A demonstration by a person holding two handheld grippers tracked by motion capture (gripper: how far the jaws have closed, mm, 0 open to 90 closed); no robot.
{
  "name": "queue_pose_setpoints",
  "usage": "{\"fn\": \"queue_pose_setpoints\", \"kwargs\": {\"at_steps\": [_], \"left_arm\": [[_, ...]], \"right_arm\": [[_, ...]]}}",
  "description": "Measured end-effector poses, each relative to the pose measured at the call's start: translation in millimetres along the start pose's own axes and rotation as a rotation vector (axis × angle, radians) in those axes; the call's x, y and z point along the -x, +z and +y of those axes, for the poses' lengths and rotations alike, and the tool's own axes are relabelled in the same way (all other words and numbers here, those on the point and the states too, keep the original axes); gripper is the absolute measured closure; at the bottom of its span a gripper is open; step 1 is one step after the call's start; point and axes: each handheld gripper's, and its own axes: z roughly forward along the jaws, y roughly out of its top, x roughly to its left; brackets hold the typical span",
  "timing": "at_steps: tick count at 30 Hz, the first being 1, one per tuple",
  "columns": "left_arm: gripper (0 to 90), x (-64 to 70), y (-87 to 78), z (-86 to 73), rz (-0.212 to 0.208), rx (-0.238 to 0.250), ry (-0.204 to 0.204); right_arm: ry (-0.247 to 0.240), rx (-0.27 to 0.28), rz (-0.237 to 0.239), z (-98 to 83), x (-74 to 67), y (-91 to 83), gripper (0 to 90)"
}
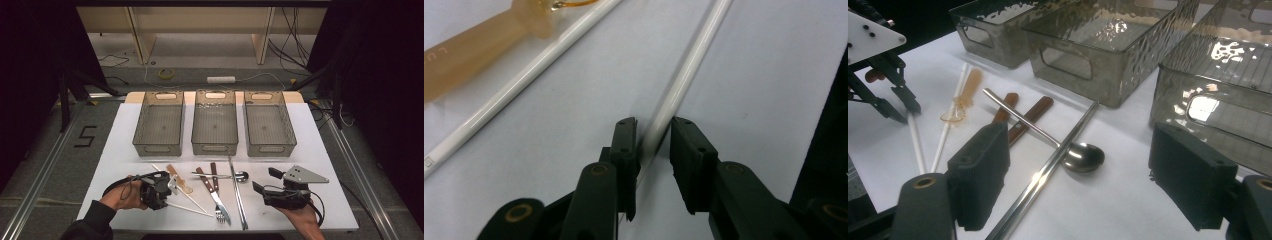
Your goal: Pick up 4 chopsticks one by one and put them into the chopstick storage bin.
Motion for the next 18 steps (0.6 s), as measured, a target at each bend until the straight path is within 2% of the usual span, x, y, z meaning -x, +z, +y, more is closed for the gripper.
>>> {"fn": "queue_pose_setpoints", "kwargs": {"at_steps": [5,14,18], "left_arm": [[73.5,3.4,-0.2,-2.1,-0.004,0.008,0.028],[77.4,7.7,-1.3,-3.5,-0.015,-0.004,0.094],[78.9,9.7,-1.3,-4.3,-0.021,-0.003,0.104]], "right_arm": [[-0.002,0.0,0.001,0.0,-0.5,0.2,25.4],[-0.007,-0.011,0.004,-0.1,-1.0,1.1,25.5],[-0.011,-0.01,0.007,-0.3,-1.5,1.6,25.5]]}}
